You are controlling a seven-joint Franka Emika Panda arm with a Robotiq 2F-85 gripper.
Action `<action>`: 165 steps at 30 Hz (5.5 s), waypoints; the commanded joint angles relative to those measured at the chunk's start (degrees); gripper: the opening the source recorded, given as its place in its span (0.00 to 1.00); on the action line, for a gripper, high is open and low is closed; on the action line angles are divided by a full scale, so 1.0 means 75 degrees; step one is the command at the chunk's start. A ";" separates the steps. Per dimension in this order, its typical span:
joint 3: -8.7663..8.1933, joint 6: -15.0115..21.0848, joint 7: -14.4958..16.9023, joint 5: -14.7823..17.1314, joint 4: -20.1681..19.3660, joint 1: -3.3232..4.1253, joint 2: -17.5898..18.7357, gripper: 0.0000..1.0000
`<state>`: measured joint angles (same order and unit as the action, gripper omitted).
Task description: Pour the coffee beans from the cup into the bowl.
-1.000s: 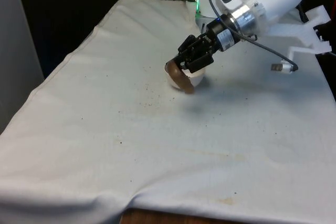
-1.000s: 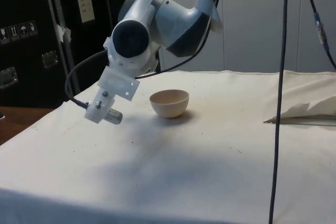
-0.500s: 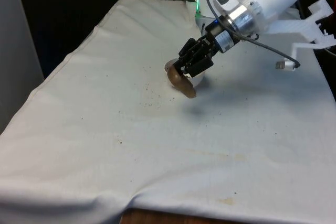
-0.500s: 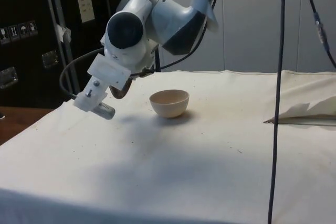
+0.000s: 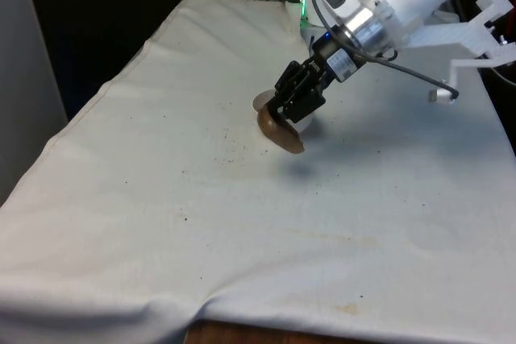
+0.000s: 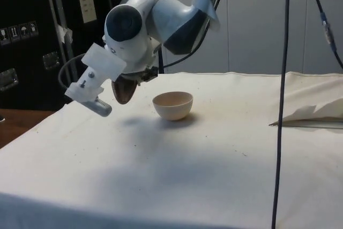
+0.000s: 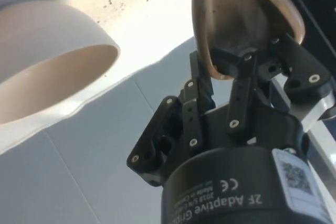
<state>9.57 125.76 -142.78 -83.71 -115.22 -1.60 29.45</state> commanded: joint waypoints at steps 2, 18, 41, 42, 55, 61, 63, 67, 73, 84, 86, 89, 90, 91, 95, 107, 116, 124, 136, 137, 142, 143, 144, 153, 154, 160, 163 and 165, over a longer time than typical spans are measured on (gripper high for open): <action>0.0008 0.0244 0.0168 0.0252 0.0008 -0.0084 -0.0023 0.04; -0.0130 0.0474 0.0420 0.0886 0.0061 -0.0023 -0.0008 0.04; -0.0237 0.1146 0.1215 0.2231 0.0252 -0.0160 -0.0015 0.04; -0.0237 0.1154 0.1268 0.2299 0.0267 -0.0160 -0.0023 0.04; -0.0267 0.1169 0.1688 0.3002 0.0428 -0.0168 -0.0061 0.04; -0.0336 0.1092 0.1803 0.3254 0.0474 -0.0084 -0.0038 0.04; -0.0283 0.1238 0.1971 0.3522 0.0466 -0.0160 -0.0031 0.04; -0.0275 0.1253 0.2162 0.3850 0.0481 -0.0168 -0.0015 0.04; -0.0275 0.1268 0.2399 0.4255 0.0527 -0.0168 0.0008 0.04; -0.0283 0.1299 0.2819 0.4950 0.0642 -0.0160 0.0069 0.04; -0.0344 0.1192 0.2796 0.4927 0.0634 -0.0084 0.0031 0.04; -0.0275 0.1291 0.3079 0.5317 0.0710 -0.0168 0.0107 0.04; -0.0275 0.1291 0.3125 0.5378 0.0726 -0.0160 0.0115 0.04; -0.0283 0.1291 0.3163 0.5447 0.0749 -0.0160 0.0122 0.04; -0.0351 0.1192 0.3254 0.5577 0.0772 -0.0084 0.0107 0.04; -0.0275 0.1253 0.3950 0.6578 0.0955 -0.0160 0.0237 0.04; -0.0283 0.1253 0.4339 0.7158 0.1054 -0.0160 0.0298 0.04; -0.0313 0.1299 0.4675 0.7639 0.1238 -0.0183 0.0443 0.04; -0.0512 0.1558 0.5378 0.8434 0.1383 -0.0214 0.0581 0.04; -0.0535 0.1604 0.5439 0.8487 0.1367 -0.0222 0.0581 0.04; -0.0649 0.1818 0.5707 0.8717 0.1337 -0.0237 0.0611 0.04; -0.0680 0.1864 0.5745 0.8747 0.1329 -0.0229 0.0619 0.04; -0.0710 0.1910 0.5798 0.8778 0.1322 -0.0237 0.0634 0.04; -0.1016 0.2162 0.6219 0.8992 0.1306 -0.0283 0.0741 0.04; -0.1054 0.2177 0.6264 0.9015 0.1314 -0.0283 0.0749 0.04; -0.1230 0.2315 0.6547 0.9190 0.1337 -0.0313 0.0817 0.04; -0.1314 0.2376 0.6692 0.9297 0.1352 -0.0306 0.0856 0.04; -0.1375 0.2414 0.6791 0.9389 0.1367 -0.0290 0.0879 0.16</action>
<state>-1.55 143.12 -92.88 -14.15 -105.08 -3.04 35.81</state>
